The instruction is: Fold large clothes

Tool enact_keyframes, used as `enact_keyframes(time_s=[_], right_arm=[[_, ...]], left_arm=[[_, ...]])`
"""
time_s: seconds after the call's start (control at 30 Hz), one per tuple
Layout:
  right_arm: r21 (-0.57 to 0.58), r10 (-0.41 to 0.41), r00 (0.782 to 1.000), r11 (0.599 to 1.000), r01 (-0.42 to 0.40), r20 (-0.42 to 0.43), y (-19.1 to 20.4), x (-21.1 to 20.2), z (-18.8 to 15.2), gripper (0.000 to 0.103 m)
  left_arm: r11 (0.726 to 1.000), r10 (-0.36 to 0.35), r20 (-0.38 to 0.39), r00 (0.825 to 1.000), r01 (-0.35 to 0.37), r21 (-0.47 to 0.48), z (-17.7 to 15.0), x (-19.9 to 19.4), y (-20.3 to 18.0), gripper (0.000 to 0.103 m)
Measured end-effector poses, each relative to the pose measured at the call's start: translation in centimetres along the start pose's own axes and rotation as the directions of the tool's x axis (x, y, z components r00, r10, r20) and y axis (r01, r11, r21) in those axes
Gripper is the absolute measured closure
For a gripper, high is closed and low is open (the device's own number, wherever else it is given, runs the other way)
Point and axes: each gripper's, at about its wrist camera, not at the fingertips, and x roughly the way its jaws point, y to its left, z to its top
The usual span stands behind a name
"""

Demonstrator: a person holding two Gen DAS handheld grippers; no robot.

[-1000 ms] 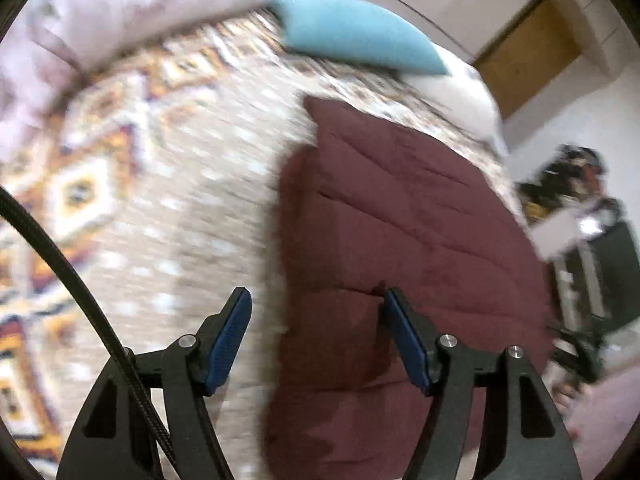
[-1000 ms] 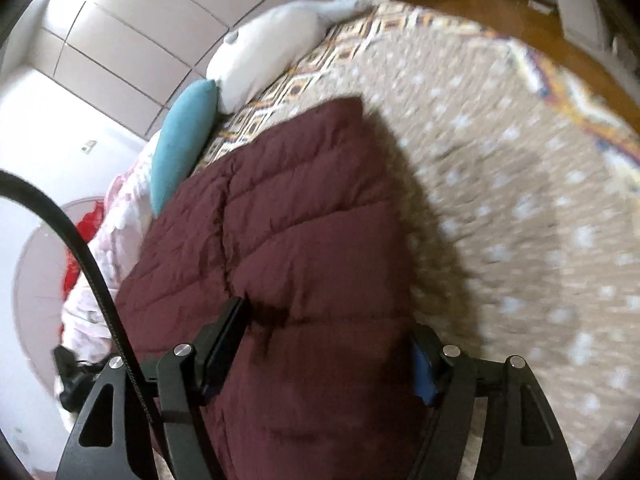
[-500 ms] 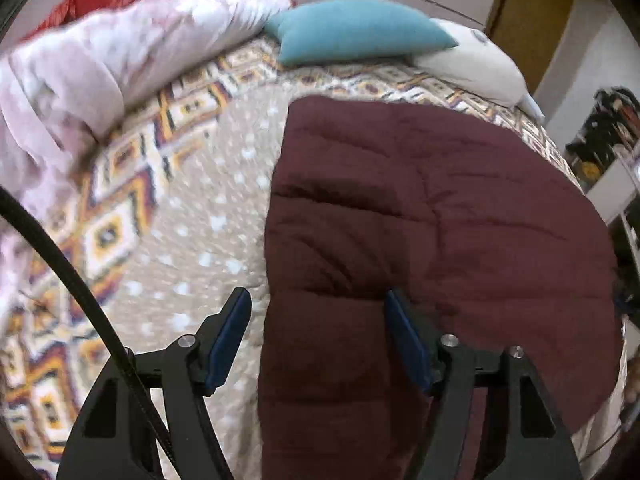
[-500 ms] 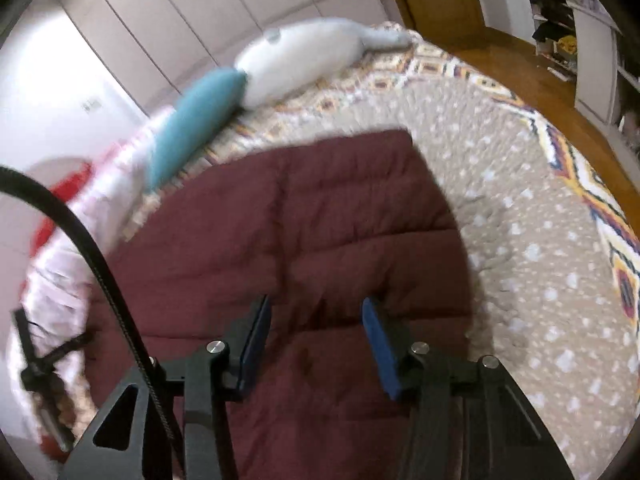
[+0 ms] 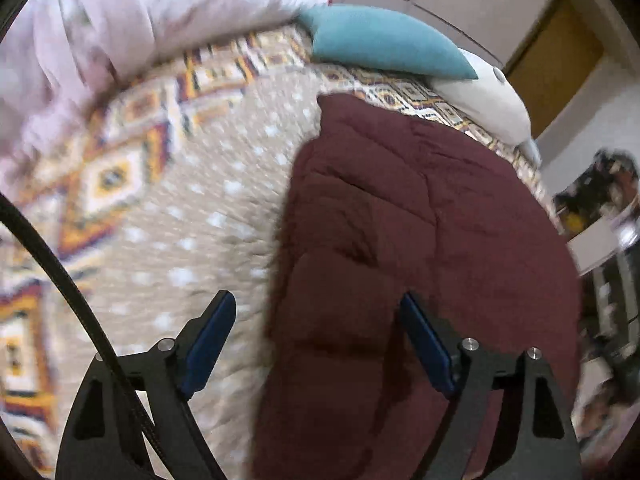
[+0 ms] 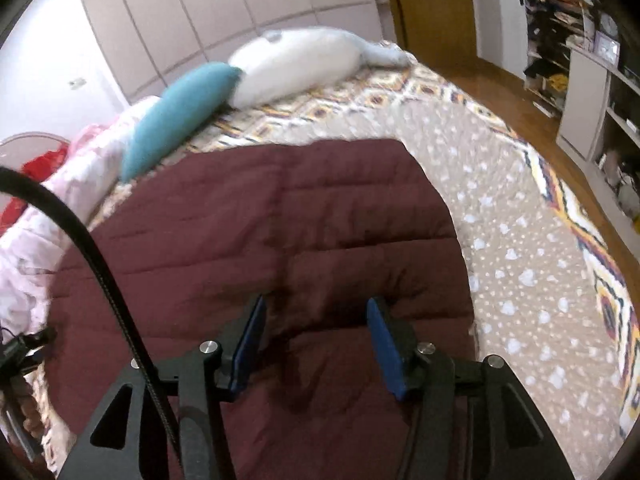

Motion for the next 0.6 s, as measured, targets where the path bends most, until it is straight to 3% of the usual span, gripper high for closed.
enact_keyframes(time_s=[0.1,0.17,0.23,0.33,0.47,0.6], right_arm=[[0.054,0.081,0.997,0.995,-0.08,-0.016,0.2,-2.0,-2.1,0.046],[0.087,0.115,0.992,0.99,-0.11,-0.059,-0.2,-1.7,-4.0,0.043],[0.084,0.073,0.99,0.994,-0.063,-0.119,-0.1,0.0,-5.4,0.043],[0.024,0.038,0.989,0.999,-0.035,-0.145,0.2,1.6,-5.8,0.043],[0.036,0.049,0.994,0.998,-0.046,-0.099,0.8,-2.4,-4.8,0.043],[-0.018,0.034,0.999,0.999,-0.035,-0.038,0.8,-8.3,-6.3,0.042]], left_arm=[[0.996,0.073,0.058,0.996,-0.076,0.054,-2.6,-2.6,-0.2,0.02],[0.989,0.125,0.041,0.991,-0.128,0.078,-4.5,-2.0,0.0,0.019],[0.979,0.167,0.022,0.986,-0.168,0.111,-5.4,-0.5,0.0,0.018],[0.983,0.163,0.011,0.987,-0.163,0.085,-5.4,-0.3,0.3,0.018],[0.983,0.143,0.062,0.988,-0.149,0.106,-5.7,-4.7,-0.8,0.021],[0.955,0.204,0.205,0.957,-0.241,0.176,-8.0,-10.7,-2.8,0.021]])
